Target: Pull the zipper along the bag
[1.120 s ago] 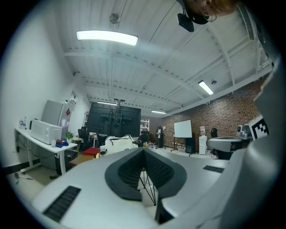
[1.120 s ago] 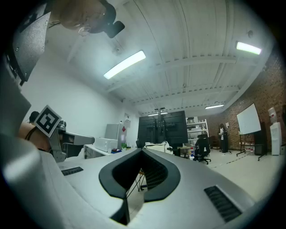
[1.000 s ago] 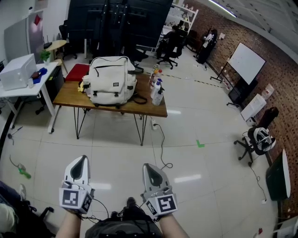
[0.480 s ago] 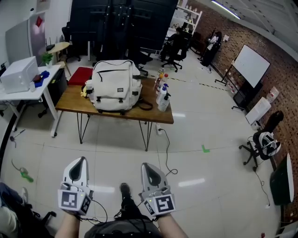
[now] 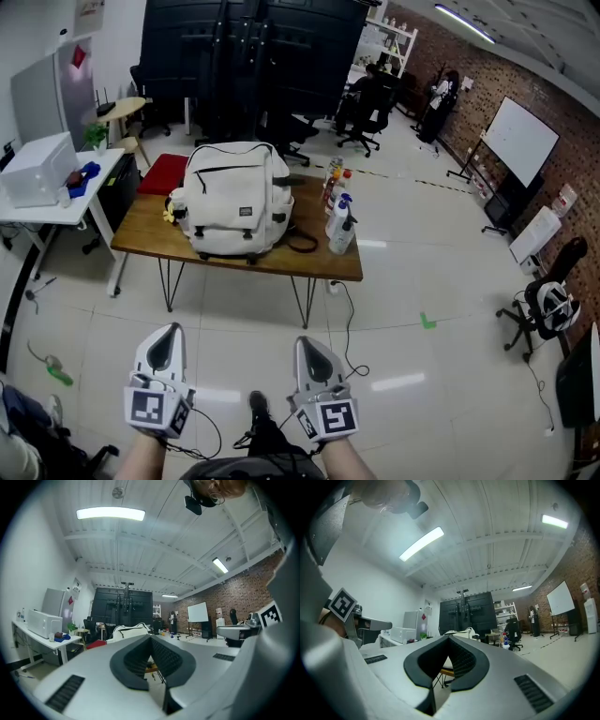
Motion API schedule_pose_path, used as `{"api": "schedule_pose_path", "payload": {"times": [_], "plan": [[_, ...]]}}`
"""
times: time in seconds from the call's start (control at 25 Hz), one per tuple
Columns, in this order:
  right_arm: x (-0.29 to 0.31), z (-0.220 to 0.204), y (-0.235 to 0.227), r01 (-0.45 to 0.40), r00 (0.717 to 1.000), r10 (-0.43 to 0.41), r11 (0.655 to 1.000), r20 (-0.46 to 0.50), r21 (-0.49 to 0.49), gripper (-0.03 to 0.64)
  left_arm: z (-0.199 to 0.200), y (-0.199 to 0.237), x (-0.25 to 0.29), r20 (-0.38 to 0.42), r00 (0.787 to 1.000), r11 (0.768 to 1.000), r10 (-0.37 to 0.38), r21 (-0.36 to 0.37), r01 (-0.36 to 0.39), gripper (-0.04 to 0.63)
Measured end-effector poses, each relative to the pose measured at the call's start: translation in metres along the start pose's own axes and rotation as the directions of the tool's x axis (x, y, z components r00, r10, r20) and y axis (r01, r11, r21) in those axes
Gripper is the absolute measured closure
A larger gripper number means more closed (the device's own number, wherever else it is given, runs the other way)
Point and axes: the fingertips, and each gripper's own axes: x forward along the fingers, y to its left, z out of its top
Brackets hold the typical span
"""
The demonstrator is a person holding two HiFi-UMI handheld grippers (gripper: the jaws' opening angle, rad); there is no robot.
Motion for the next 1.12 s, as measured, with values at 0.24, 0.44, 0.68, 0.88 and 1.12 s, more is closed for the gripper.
{"api": "schedule_pose_path", "payload": {"times": [0.24,0.44,0.68,0.88,1.12], "plan": [[0.064,-0.007,-0.047,-0.006,1.0,0.006,1.0,-0.015,-0.01,0.611,0.006,0.007,0.086,0.005,1.0,1.0,-0.009,-0.002,0.009,0.561],[0.126,-0.019,-0.082,-0.01,1.0,0.009,1.0,-0.026,-0.017,0.611,-0.003,0.024,0.153,-0.007,1.0,1.0,0.002,-0.015,-0.002,0.561],[0.199,-0.033,-0.122,-0.032,0.999,0.032,0.999,-0.036,-0.006,0.611,-0.006,0.045,0.234,-0.018,0.999,0.999,0.035,-0.015,-0.036,0.561],[0.24,-0.043,-0.157,-0.038,0.999,0.039,0.999,-0.027,0.018,0.611,-0.011,0.052,0.286,-0.032,0.998,0.998,0.058,-0.026,-0.059,0.561],[0.279,-0.052,-0.182,-0.059,0.998,0.059,0.998,-0.021,0.033,0.611,-0.009,0.058,0.325,-0.026,0.997,0.997,0.077,-0.019,-0.078,0.561]]}}
